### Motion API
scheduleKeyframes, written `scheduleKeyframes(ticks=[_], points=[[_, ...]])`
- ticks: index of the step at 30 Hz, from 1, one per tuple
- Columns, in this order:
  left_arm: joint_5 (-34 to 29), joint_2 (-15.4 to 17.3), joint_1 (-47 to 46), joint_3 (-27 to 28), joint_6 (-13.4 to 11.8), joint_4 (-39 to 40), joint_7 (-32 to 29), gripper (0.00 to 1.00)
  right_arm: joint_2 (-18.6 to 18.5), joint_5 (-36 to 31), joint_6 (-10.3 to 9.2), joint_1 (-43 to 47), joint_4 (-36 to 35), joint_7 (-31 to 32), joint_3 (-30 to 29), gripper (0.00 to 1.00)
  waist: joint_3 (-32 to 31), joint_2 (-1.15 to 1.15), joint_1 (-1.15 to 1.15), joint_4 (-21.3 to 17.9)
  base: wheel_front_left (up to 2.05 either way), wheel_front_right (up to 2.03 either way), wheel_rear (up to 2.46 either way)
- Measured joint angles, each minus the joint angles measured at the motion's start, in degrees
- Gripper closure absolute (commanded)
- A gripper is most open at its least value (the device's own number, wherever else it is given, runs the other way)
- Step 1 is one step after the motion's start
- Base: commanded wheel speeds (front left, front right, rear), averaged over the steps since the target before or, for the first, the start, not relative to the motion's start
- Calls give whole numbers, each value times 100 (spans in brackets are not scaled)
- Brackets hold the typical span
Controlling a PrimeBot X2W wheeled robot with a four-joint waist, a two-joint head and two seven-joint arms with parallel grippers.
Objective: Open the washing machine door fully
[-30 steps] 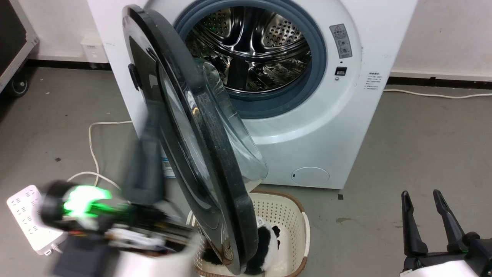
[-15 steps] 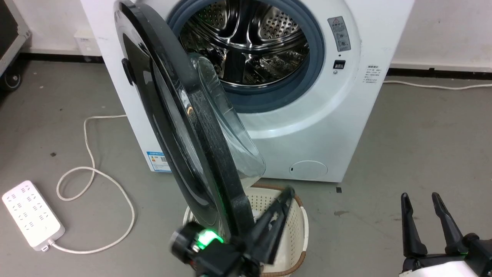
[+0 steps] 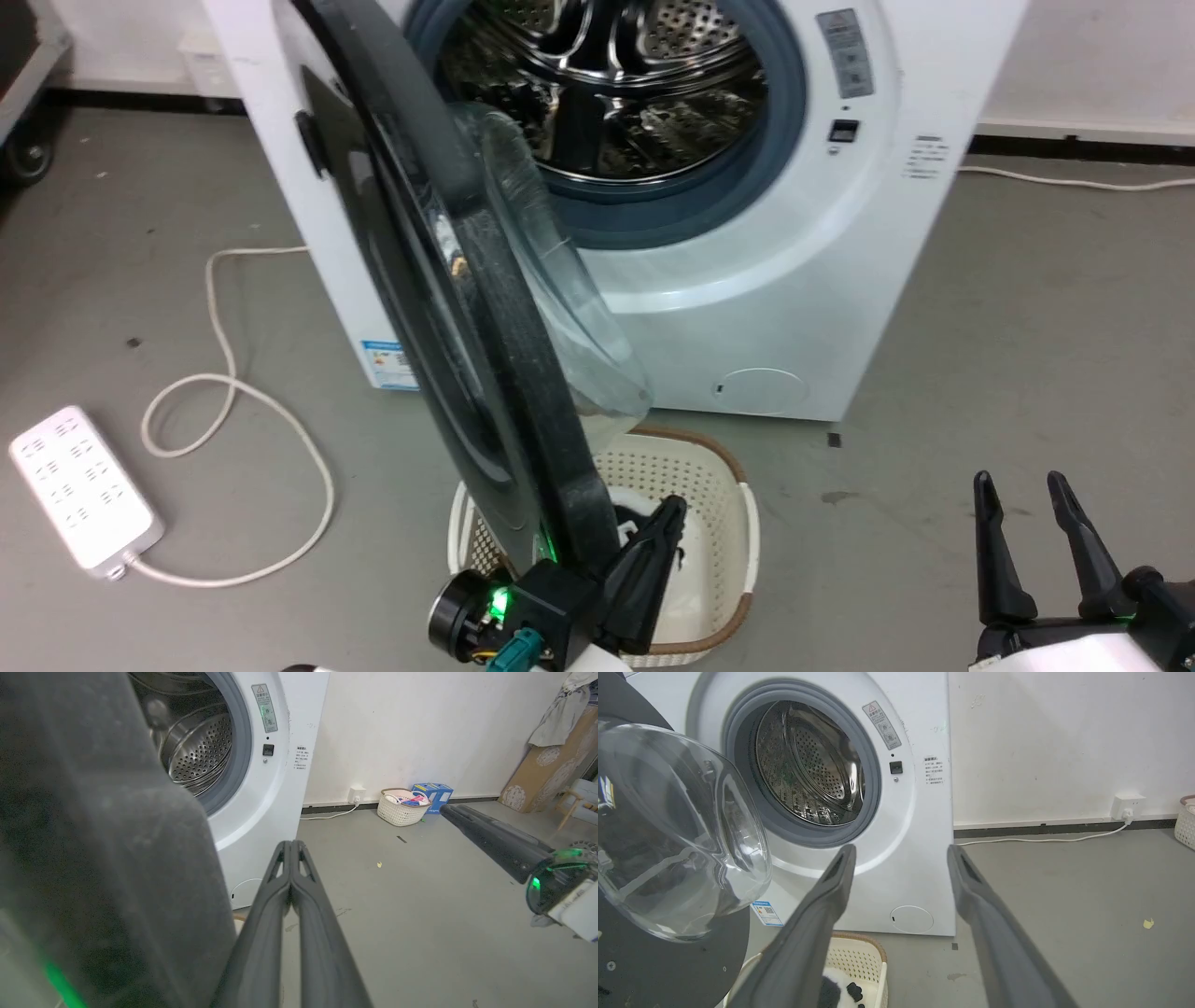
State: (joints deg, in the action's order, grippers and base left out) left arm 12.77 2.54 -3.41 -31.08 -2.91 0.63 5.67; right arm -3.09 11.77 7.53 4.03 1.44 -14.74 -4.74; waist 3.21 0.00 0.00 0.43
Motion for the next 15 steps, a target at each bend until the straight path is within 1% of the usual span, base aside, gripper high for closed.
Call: scheduleKeyframes(ticks=[8, 10, 12, 15], points=[[120, -4, -2, -62, 12, -102, 66, 100, 2, 3, 1, 3, 63, 0, -16, 0, -58, 0, 0, 437, 0, 0, 0], [254, 3, 17, -66, 69, -112, 30, 100, 2, 30, 0, 7, 78, 0, -15, 0, -95, 0, 0, 597, 0, 0, 0], [261, 42, 39, -75, 105, -114, -15, 100, 2, 38, 1, 13, 101, 1, 0, 0, -136, 0, 0, 778, 0, 0, 0], [291, 91, 101, -69, 101, -111, -130, 100, 4, 38, 1, 21, 124, 1, 36, 0, -192, 0, -1, 1080, 0, 0, 0]])
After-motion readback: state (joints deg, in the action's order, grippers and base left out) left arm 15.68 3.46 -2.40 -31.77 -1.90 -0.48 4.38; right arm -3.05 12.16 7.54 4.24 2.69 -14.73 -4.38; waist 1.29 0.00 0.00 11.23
